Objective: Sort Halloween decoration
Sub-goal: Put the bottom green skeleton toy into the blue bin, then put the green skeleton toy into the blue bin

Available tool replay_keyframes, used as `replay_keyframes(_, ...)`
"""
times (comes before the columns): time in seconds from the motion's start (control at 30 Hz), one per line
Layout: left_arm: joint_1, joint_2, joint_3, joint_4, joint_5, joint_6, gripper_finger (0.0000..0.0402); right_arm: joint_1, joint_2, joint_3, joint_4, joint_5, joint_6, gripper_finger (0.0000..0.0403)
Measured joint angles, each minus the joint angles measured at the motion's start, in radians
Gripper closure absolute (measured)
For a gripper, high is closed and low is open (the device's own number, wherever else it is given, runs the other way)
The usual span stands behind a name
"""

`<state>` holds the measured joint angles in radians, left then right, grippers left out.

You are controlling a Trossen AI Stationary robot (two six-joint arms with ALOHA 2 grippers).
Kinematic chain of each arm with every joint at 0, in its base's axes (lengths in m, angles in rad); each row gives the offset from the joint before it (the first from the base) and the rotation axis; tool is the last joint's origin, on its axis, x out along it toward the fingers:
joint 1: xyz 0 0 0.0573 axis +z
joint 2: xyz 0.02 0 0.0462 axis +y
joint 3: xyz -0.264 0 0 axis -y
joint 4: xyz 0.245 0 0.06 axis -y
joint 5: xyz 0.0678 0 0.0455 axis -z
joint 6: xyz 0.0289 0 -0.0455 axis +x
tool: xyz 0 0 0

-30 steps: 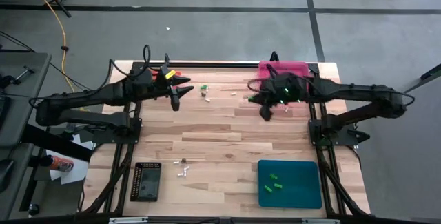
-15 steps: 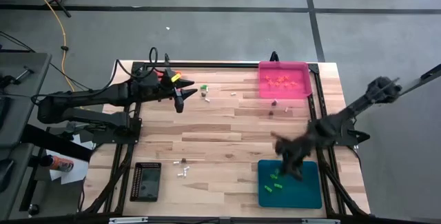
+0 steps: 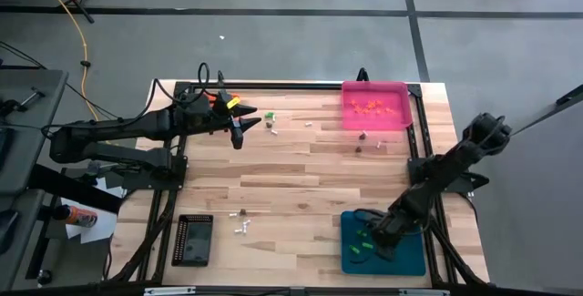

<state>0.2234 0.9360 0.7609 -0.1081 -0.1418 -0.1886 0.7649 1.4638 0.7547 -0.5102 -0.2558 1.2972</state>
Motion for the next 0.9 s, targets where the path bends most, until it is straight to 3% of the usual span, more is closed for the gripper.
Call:
replay_keyframes(0.3,0.000,0.000,0.000,-0.001,0.000,0.008,0.0240,-0.006,0.012,0.000,-0.017,-0.003,0.042,0.0377)
replay_keyframes(0.6,0.000,0.000,0.000,-0.009,0.000,0.008,0.0241,-0.006,0.012,0.000,-0.054,-0.013,0.102,0.0265)
replay_keyframes(0.8,0.000,0.000,0.000,-0.008,0.000,0.009,0.0241,-0.015,-0.037,0.028,-0.074,-0.172,-0.026,0.0216)
replay_keyframes(0.9,0.001,0.000,0.000,-0.008,0.000,0.009,0.0241,-0.014,-0.108,0.067,-0.149,-0.133,-0.088,0.0214)
